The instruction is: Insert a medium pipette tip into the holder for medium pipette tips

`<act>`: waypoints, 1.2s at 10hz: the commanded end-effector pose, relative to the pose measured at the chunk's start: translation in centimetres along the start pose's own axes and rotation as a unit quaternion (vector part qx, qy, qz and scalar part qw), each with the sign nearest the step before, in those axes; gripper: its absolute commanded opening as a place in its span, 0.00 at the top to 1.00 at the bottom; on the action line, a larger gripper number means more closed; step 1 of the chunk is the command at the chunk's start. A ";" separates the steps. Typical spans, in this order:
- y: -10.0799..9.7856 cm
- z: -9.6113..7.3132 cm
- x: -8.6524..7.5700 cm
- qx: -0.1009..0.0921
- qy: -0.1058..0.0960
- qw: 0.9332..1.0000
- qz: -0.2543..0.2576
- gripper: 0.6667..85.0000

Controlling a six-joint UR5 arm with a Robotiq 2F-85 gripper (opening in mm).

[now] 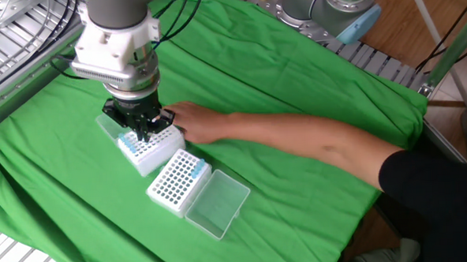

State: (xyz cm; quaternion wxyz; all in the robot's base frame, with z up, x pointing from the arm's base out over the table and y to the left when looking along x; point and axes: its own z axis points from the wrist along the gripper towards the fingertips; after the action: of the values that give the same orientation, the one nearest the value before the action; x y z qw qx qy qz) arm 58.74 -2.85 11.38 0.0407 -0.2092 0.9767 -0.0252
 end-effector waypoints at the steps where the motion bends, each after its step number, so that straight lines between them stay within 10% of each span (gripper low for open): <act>1: 0.2 -2.4 0.1 -0.005 0.011 1.000 0.004 1.00; 6: 0.7 -3.3 -0.4 -0.018 0.000 1.000 0.008 1.00; 12: 6.5 -3.8 -8.6 -0.029 -0.038 0.995 0.089 1.00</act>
State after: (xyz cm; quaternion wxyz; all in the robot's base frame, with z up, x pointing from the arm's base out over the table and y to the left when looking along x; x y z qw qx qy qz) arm 61.73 3.05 15.19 0.0578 -0.1569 0.9859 -0.0001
